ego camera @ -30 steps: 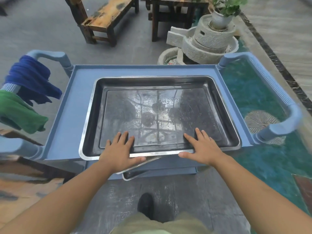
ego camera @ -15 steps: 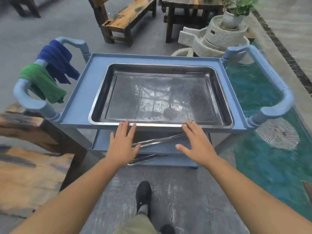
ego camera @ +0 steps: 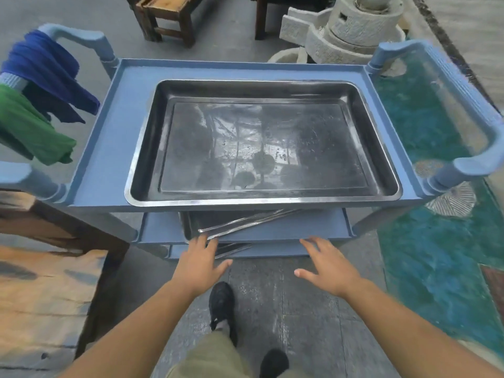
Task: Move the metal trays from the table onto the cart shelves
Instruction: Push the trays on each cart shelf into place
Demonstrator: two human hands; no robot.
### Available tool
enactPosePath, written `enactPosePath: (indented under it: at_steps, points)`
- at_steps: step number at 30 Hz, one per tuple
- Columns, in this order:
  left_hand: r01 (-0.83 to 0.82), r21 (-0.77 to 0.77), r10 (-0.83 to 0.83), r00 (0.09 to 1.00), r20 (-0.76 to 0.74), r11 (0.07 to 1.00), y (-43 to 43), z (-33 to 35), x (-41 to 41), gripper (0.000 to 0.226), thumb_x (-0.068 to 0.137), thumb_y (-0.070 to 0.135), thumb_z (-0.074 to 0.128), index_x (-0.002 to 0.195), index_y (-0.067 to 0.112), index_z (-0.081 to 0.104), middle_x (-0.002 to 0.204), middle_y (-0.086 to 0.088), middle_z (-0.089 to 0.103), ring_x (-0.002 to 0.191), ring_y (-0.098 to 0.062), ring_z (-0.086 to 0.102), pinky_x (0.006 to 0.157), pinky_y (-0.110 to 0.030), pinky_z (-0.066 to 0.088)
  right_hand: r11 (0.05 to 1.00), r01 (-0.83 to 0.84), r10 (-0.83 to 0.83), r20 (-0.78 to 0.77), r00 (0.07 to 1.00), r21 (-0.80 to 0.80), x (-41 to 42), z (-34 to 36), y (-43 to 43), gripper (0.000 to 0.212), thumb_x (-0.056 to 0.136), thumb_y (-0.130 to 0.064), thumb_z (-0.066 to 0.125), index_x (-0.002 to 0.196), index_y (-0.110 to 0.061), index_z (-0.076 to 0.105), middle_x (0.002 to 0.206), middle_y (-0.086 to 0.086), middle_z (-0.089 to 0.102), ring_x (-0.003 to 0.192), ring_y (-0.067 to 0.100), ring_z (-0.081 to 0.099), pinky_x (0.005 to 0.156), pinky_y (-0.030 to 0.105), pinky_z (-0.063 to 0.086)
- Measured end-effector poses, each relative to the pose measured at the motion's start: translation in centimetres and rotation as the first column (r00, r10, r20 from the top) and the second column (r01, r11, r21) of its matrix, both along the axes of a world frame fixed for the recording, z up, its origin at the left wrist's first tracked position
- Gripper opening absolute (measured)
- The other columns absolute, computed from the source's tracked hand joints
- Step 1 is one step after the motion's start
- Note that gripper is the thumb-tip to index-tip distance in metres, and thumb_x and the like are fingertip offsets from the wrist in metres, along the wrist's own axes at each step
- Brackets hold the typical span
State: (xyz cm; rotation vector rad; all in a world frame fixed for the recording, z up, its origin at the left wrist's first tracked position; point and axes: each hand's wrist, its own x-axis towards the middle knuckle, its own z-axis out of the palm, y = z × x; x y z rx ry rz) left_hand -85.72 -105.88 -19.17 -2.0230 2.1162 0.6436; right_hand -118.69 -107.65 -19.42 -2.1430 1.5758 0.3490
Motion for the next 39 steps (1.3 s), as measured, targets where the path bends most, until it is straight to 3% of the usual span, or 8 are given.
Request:
enactPosePath:
  at_steps: [7, 14, 17, 23, 27, 29, 34, 39]
  points:
    - [0.029, -0.009, -0.029, 1.000, 0.003, 1.000, -7.3, -10.3, 0.6, 0.091, 0.080, 0.079, 0.042, 0.150, 0.023, 0.027, 0.156, -0.008, 0.028, 0.142, -0.030, 0.027, 0.113, -0.047, 0.032, 0.991, 0.106, -0.103, 0.042, 0.994, -0.086, 3.3, -10.3, -6.4, 0.094, 0.080, -0.081, 0.036, 0.154, -0.026, 0.015, 0.160, 0.012, 0.016, 0.148, 0.028, 0.011, 0.120, 0.042, 0.016]
    - [0.146, -0.213, -0.142, 0.989, 0.033, 0.966, -12.2, -21.7, -0.2, 0.102, 0.074, 0.088, 0.033, 0.154, 0.026, 0.020, 0.160, -0.004, 0.022, 0.145, -0.027, 0.025, 0.115, -0.051, 0.027, 0.906, -0.054, 0.017, -0.091, 0.996, -0.421, 1.4, -22.2, -15.1, 0.107, 0.065, -0.094, 0.005, 0.153, -0.035, 0.014, 0.162, 0.001, 0.018, 0.149, 0.022, 0.011, 0.118, 0.056, 0.006]
    - [0.143, -0.237, -0.123, 0.988, 0.095, 0.961, -13.1, -24.8, -0.1, 0.117, 0.063, 0.097, 0.019, 0.156, 0.026, 0.010, 0.163, -0.006, 0.014, 0.147, -0.030, 0.020, 0.116, -0.055, 0.024, 0.873, -0.057, 0.020, -0.080, 0.997, -0.484, 0.5, -25.0, -18.3, 0.106, 0.063, -0.097, 0.007, 0.151, -0.040, 0.014, 0.160, -0.002, 0.022, 0.149, 0.020, 0.013, 0.116, 0.059, -0.002]
    - [0.019, -0.371, 0.014, 0.996, 0.085, 0.928, -13.5, -27.5, 0.3, 0.122, 0.053, 0.104, 0.011, 0.149, 0.029, 0.028, 0.155, -0.009, 0.035, 0.135, -0.034, 0.043, 0.103, -0.052, 0.042, 0.833, -0.108, 0.071, -0.088, 0.994, -0.543, -0.7, -26.3, -21.0, 0.098, 0.065, -0.096, 0.011, 0.145, -0.043, 0.031, 0.133, -0.004, 0.053, 0.136, 0.024, 0.038, 0.113, 0.063, 0.005]
    - [0.025, -0.430, 0.012, 0.996, 0.085, 0.903, -13.4, -27.6, 0.2, 0.115, 0.057, 0.102, 0.008, 0.135, 0.028, 0.049, 0.126, -0.004, 0.065, 0.113, -0.029, 0.062, 0.087, -0.043, 0.050, 0.864, -0.113, 0.089, -0.072, 0.993, -0.490, -0.4, -25.8, -20.7, 0.094, 0.067, -0.096, 0.016, 0.139, -0.041, 0.040, 0.132, -0.008, 0.059, 0.125, 0.023, 0.051, 0.100, 0.042, 0.040]
    - [0.044, -0.429, 0.003, 0.994, 0.108, 0.902, -13.5, -27.6, 0.2, 0.112, 0.058, 0.102, 0.007, 0.126, 0.028, 0.056, 0.113, -0.002, 0.070, 0.102, -0.027, 0.066, 0.080, -0.041, 0.050, 0.872, -0.100, 0.084, -0.055, 0.995, -0.479, -0.3, -25.8, -20.5, 0.092, 0.065, -0.098, 0.016, 0.119, -0.036, 0.056, 0.119, -0.006, 0.066, 0.110, 0.022, 0.060, 0.088, 0.036, 0.048]
    - [0.127, -0.499, -0.039, 0.982, 0.182, 0.857, -15.0, -28.1, 1.1, 0.103, 0.059, 0.102, 0.008, 0.108, 0.029, 0.062, 0.092, 0.002, 0.070, 0.085, -0.022, 0.066, 0.071, -0.037, 0.051, 0.791, -0.059, 0.047, -0.035, 0.998, -0.609, 0.0, -26.8, -20.2, 0.092, 0.059, -0.100, 0.012, 0.079, -0.025, 0.060, 0.072, -0.008, 0.063, 0.072, 0.015, 0.060, 0.063, 0.028, 0.046]
    - [0.113, -0.514, -0.039, 0.988, 0.152, 0.850, -16.9, -28.0, 2.7, 0.094, 0.058, 0.102, 0.014, 0.094, 0.030, 0.062, 0.083, 0.005, 0.066, 0.069, -0.017, 0.054, 0.069, -0.035, 0.050, 0.752, -0.005, -0.032, -0.045, 0.998, -0.659, 1.2, -27.4, -19.4, 0.096, 0.056, -0.102, 0.009, 0.071, -0.021, 0.059, 0.067, -0.005, 0.060, 0.065, 0.014, 0.057, 0.061, 0.030, 0.047]
